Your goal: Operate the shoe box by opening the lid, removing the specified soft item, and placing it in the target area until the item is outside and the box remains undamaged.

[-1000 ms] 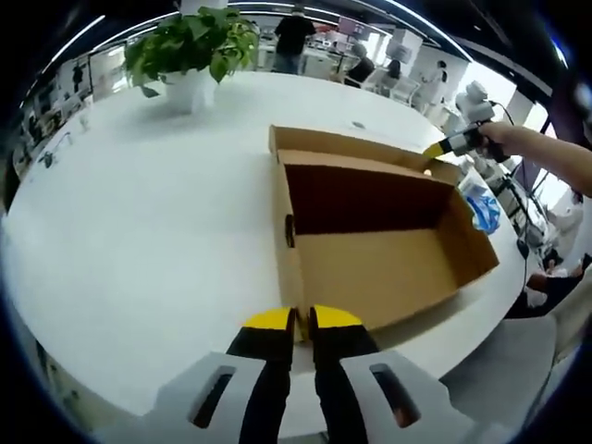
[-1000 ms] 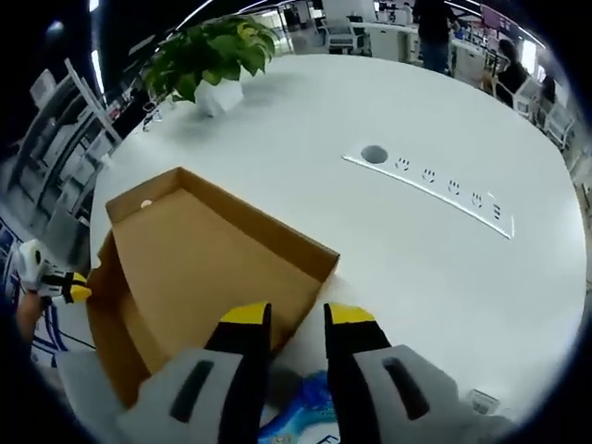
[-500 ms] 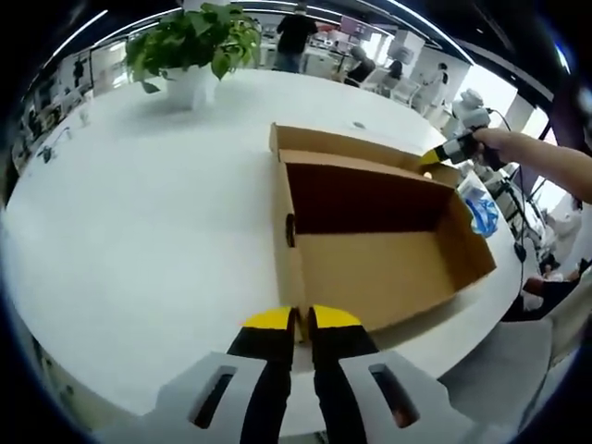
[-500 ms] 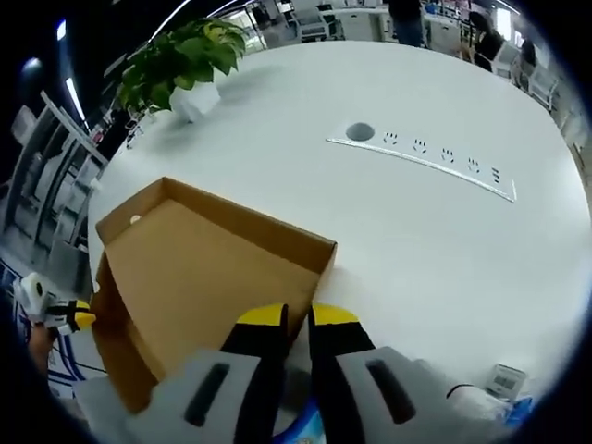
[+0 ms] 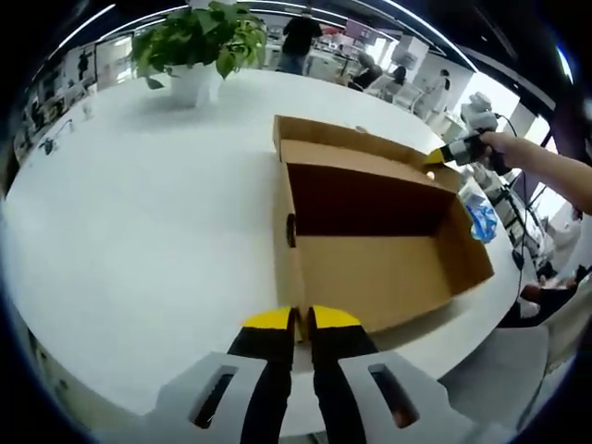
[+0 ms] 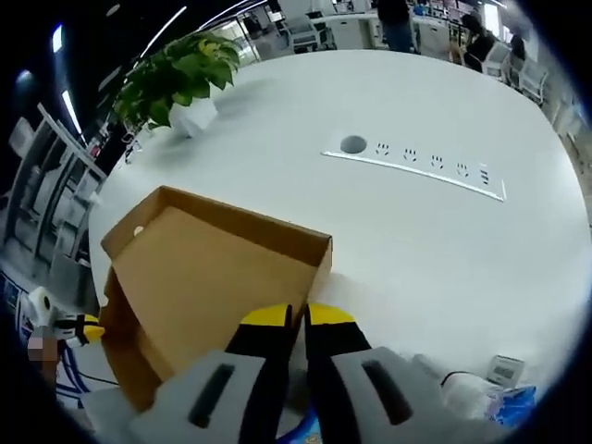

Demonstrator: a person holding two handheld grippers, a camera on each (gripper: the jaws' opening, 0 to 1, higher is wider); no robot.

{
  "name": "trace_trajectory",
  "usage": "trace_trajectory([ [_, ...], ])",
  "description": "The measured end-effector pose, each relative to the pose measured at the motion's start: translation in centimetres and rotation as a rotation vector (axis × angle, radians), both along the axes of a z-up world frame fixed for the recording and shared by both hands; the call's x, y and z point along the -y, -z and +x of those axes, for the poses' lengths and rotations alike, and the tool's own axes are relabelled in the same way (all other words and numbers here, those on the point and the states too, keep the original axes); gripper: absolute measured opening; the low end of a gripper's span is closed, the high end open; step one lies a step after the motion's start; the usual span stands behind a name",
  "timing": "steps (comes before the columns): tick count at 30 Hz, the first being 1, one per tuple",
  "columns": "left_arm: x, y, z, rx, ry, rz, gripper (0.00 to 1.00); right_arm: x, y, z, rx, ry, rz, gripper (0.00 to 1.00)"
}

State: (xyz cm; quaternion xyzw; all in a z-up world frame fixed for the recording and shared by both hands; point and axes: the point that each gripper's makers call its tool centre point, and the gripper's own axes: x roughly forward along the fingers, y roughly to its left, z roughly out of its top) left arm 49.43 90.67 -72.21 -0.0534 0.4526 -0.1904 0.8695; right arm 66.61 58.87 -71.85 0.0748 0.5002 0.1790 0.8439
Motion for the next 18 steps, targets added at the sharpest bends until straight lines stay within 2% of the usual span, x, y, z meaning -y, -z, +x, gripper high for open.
trace_trajectory([
  [7, 0.1, 0.0, 0.0, 0.000, 0.005, 0.000, 0.03, 0.2, -1.5, 0.0, 0.027, 0.037, 0.043, 0.01],
  [18, 0.2, 0.0, -0.1, -0.003, 0.002, -0.001, 0.03, 0.3, -3.7, -0.6, 0.088, 0.035, 0.067, 0.00],
])
